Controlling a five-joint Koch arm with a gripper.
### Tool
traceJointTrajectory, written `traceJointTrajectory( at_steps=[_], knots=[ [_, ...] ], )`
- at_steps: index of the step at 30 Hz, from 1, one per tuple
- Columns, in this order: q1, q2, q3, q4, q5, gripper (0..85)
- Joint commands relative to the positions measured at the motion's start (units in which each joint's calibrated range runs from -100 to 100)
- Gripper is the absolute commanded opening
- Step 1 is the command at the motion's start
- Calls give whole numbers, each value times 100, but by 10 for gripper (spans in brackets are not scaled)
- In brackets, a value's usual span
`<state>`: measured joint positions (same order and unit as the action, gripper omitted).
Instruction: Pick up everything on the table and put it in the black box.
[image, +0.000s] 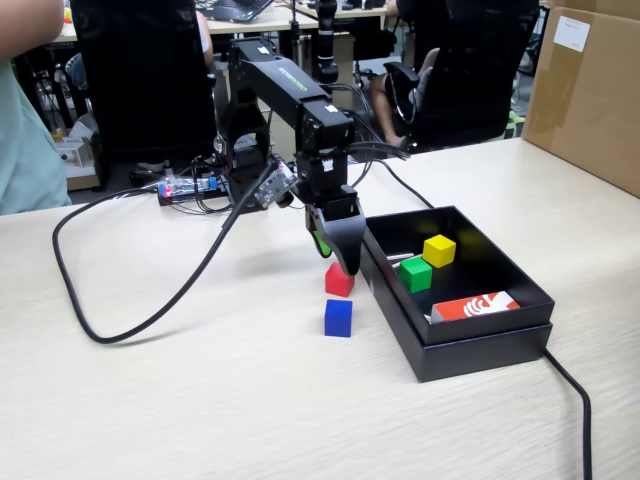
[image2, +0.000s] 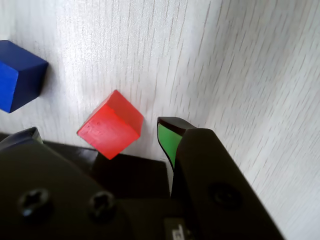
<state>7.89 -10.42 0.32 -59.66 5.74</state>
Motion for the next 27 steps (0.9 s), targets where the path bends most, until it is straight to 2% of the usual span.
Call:
traceJointTrajectory(
  at_steps=[1,4,8,14,17,19,27],
  knots=[
    [-15,72,358,182,-20,468],
    [-15,520,621,182,-29,457],
    [-15,795,766,182,-15,372],
    [-10,692,757,182,88,180],
    [-20,531,757,182,112,116],
    [-39,279,775,121,112,92],
    [-88,-845,838,-43,98,92]
  ],
)
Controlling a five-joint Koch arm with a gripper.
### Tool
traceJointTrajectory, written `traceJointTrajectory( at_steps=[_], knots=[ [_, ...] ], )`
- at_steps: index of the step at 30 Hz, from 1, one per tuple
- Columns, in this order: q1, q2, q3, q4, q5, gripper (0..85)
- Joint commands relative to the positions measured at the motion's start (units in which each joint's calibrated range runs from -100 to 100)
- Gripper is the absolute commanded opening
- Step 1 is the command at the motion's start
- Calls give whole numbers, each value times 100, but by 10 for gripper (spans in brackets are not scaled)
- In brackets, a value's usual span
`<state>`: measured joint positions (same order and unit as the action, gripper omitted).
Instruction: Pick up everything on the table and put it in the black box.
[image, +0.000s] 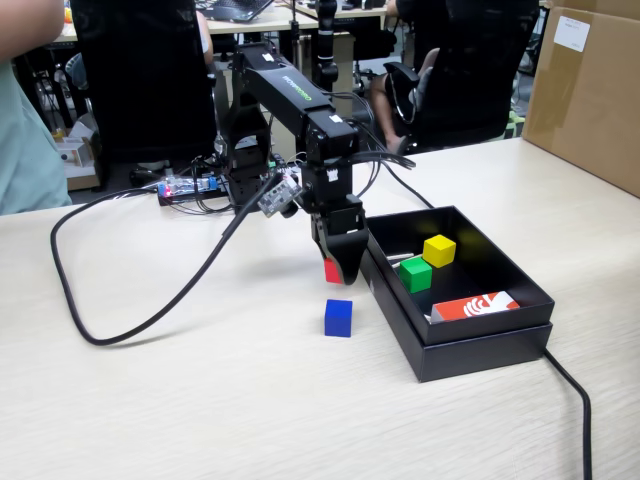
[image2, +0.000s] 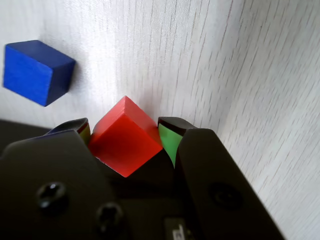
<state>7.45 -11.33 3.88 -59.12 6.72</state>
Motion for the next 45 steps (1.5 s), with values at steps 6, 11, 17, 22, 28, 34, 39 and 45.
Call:
traceJointTrajectory(
  at_steps=[6,11,17,22,28,34,39,45],
  knots=[
    [405,-1168,2377,-278,-39,92],
    [640,25,3202,-278,-15,97],
    [786,1540,3574,-330,98,113],
    [830,1953,3511,-494,122,177],
    [840,2148,3474,-702,137,277],
    [796,1907,3402,-745,122,457],
    [611,909,3465,-745,107,457],
    [132,94,3347,-745,-20,456]
  ],
)
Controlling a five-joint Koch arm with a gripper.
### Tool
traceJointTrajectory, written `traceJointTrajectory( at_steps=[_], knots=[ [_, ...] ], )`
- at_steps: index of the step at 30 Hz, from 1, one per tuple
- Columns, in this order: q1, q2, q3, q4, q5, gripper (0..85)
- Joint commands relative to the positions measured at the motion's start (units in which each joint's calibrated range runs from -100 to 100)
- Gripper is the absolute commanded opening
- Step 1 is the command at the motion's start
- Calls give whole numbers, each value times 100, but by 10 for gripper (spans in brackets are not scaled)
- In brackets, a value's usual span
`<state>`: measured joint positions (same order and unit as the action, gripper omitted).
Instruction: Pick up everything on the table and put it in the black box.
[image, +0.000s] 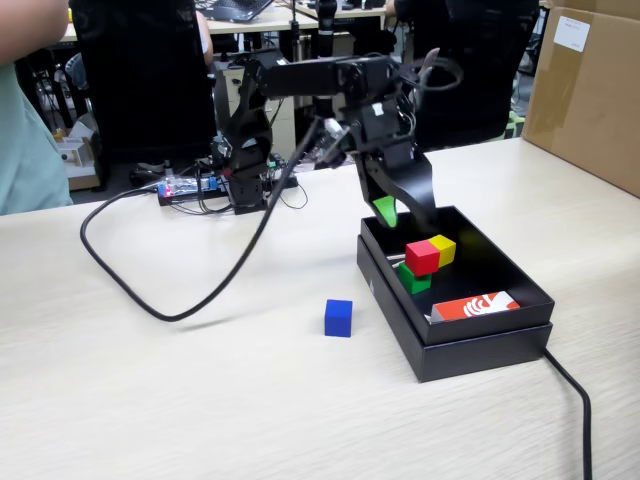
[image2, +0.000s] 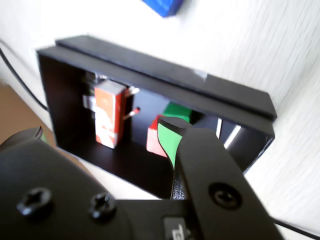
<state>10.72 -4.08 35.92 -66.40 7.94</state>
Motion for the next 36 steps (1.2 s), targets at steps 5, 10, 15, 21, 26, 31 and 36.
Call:
traceJointTrajectory(
  at_steps=[5,10,15,21,26,31,36],
  knots=[
    [-484,-608,-156,-17,-195,461],
    [-606,-103,-328,-17,-190,480],
    [-650,804,-319,-17,-190,477],
    [-733,1492,-210,-17,-195,479],
    [-801,1940,53,-17,-230,465],
    [-791,2226,243,-17,-230,424],
    [-742,2479,406,-17,-220,424]
  ],
)
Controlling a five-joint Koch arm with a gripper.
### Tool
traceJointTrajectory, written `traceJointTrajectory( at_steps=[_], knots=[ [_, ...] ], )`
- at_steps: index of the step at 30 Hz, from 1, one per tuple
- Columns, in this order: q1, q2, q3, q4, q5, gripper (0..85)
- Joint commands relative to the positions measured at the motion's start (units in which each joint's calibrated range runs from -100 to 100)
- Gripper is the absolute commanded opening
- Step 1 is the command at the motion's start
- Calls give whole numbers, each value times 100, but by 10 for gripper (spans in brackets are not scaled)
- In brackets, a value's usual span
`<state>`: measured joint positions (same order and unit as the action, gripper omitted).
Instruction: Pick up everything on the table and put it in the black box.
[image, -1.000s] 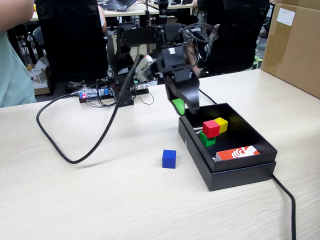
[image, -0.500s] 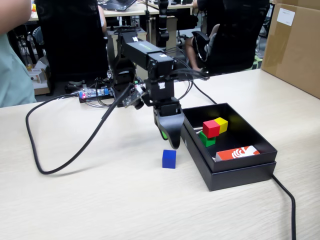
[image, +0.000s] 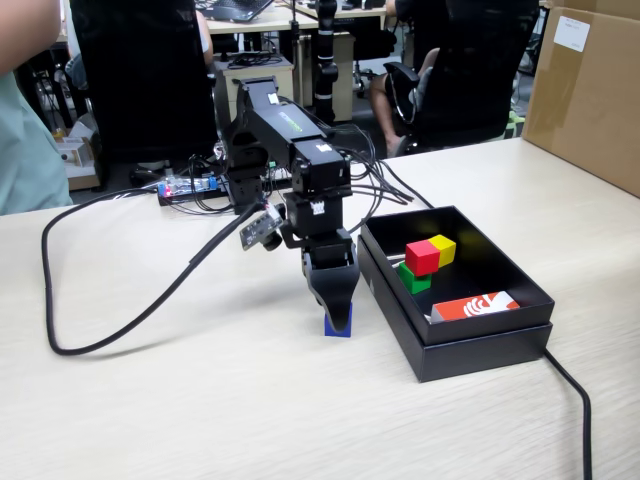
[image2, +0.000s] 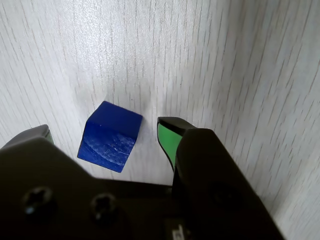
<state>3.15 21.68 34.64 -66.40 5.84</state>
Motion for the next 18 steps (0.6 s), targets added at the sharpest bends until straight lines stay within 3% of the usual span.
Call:
traceJointTrajectory(
  at_steps=[1,3,8,10,15,18],
  knots=[
    [24,-51,552,-17,-5,424],
    [34,6,561,-17,0,422],
    [24,63,552,-43,176,174],
    [20,-5,552,-69,190,140],
    [34,-1050,434,-173,186,140],
    [308,-2736,371,-268,156,140]
  ],
)
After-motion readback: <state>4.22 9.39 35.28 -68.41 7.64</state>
